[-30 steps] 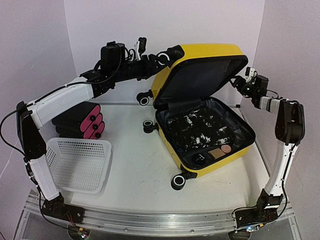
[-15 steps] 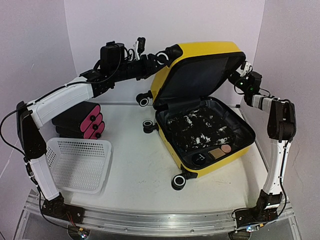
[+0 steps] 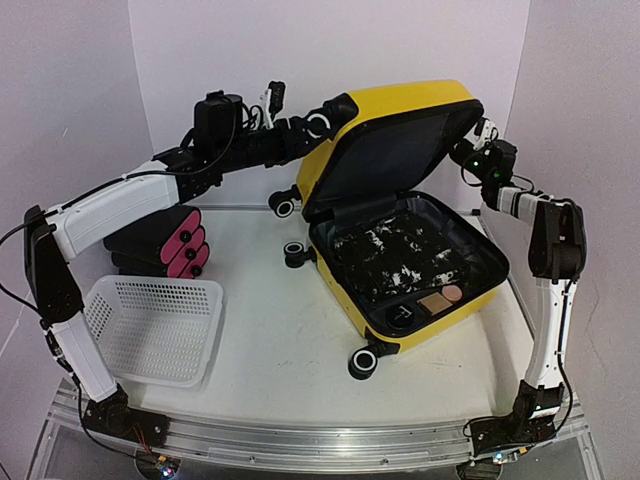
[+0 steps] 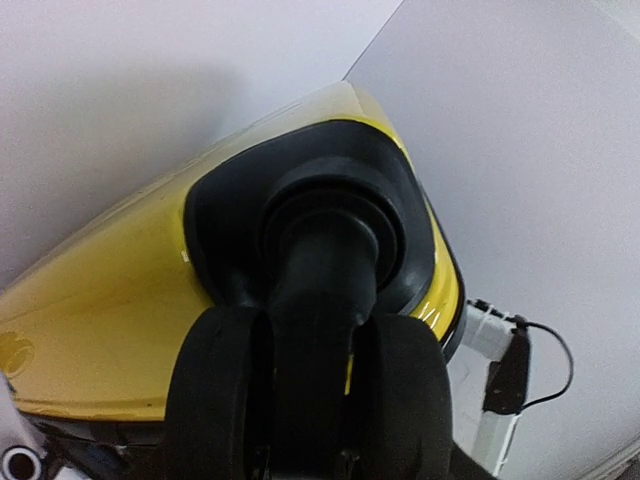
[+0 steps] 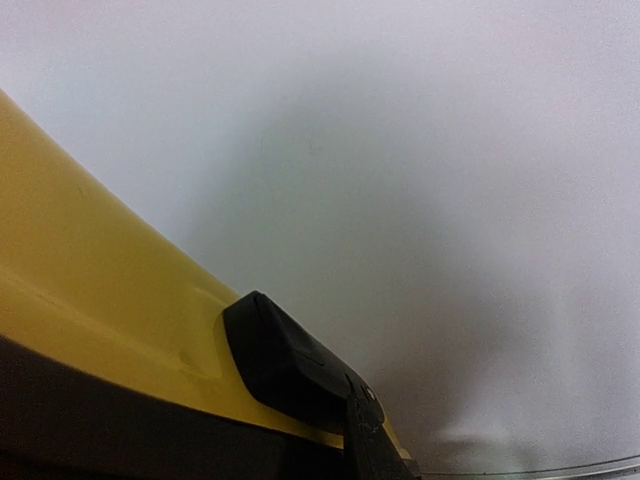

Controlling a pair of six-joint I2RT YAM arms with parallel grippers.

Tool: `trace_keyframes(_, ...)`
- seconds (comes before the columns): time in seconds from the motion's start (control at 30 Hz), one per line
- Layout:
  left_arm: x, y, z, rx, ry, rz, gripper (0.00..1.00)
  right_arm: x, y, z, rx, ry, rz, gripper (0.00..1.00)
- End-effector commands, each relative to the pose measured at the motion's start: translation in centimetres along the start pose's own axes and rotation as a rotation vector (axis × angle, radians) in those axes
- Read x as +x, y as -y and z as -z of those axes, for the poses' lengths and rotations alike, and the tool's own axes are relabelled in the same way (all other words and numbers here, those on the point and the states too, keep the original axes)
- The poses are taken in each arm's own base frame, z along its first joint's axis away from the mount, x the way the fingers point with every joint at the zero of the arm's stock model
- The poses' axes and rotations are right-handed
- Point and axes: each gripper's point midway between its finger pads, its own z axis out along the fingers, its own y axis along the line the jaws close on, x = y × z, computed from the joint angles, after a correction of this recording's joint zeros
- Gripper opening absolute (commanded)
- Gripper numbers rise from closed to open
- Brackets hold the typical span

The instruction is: Open, take out, and arrange the luggage

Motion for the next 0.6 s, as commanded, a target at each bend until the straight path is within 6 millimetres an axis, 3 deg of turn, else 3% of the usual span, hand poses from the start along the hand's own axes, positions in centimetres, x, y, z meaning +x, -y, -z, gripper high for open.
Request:
trace_keyframes(0.0, -4.6, -0.6, 5.2, -0.135, 0.162, -0.096, 0.72, -7.1, -2.2, 1.7, 0.091, 0.117, 0.003, 0.0)
trace_keyframes(0.17, -2.4, -2.8, 9.9, -0.289, 0.153, -0.141, 0.92, -8.6, -1.0, 3.4, 0.249, 0.144, 0.05, 0.0)
trace_keyframes(0.3, 0.5, -4.4, 13.1, -0.37, 0.107, -0.099, 0.93, -10.3, -0.9, 3.9, 0.327, 0.14, 0.076, 0.0)
trace_keyframes(0.4, 5.8, -5.6, 12.2, -0.352, -0.019, 0.027, 0.94, -11.3, -0.8, 4.1, 0.375, 0.139, 0.102, 0.0)
trace_keyframes(0.57, 14.1, -4.8, 7.1, -0.357, -0.193, 0.045, 0.99, -11.3, -2.4, 2.8, 0.344, 0.132, 0.101, 0.0)
